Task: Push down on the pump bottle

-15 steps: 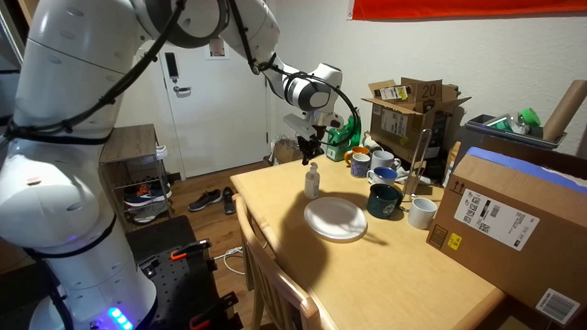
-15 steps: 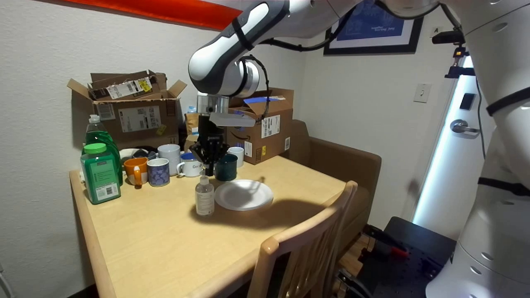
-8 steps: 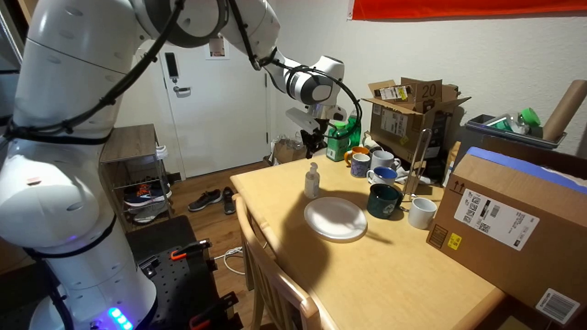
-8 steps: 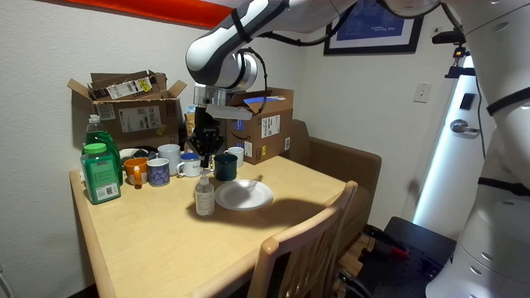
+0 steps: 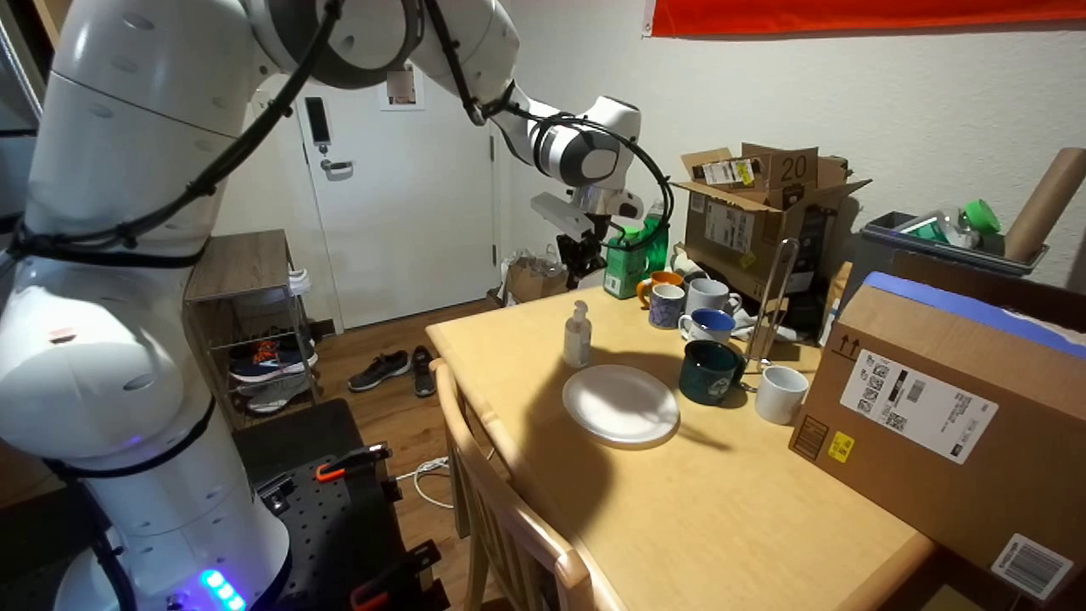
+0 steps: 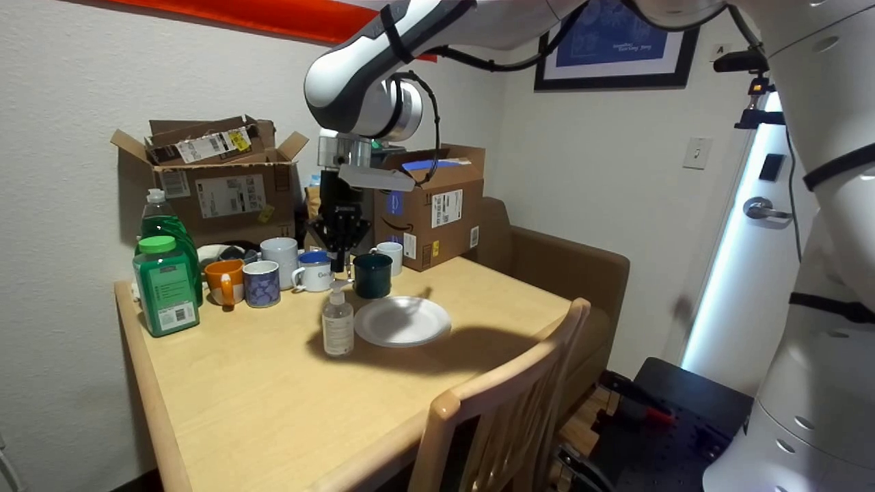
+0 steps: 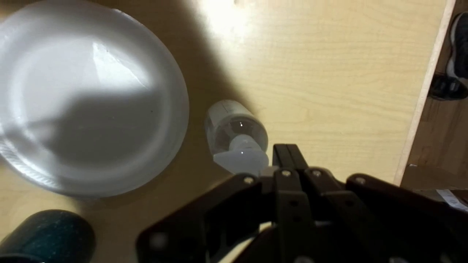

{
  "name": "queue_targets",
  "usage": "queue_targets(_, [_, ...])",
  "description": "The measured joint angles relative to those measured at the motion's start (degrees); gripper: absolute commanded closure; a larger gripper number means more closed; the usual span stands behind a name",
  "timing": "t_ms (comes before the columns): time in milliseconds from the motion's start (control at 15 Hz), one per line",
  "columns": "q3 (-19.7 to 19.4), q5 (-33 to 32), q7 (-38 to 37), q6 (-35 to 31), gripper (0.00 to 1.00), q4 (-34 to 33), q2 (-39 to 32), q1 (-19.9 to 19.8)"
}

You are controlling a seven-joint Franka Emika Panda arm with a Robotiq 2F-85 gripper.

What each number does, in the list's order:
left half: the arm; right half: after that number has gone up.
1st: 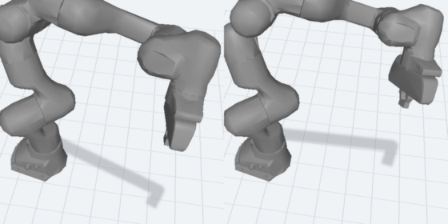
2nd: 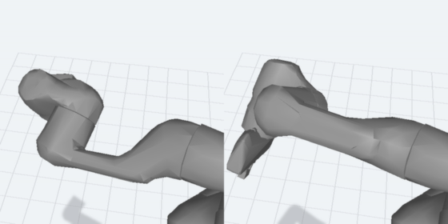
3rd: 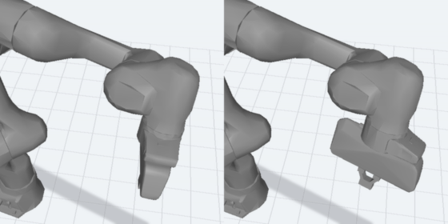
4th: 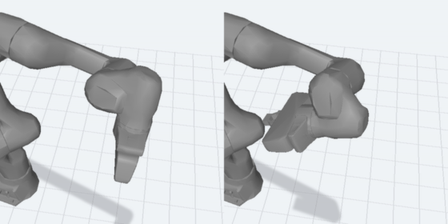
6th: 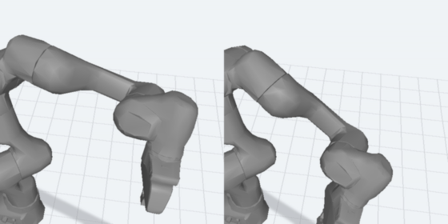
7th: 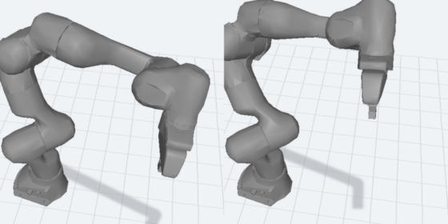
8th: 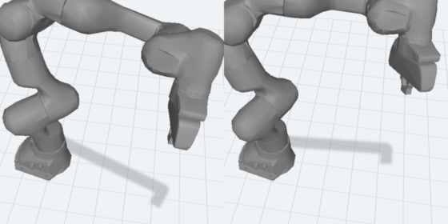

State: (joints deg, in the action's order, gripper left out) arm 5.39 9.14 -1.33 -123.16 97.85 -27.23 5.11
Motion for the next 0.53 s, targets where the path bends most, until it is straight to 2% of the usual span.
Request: queue_targets(533, [0.0, 0.0, 0.1, 2.9, 1.0, -3.3, -2.4, -0.3])
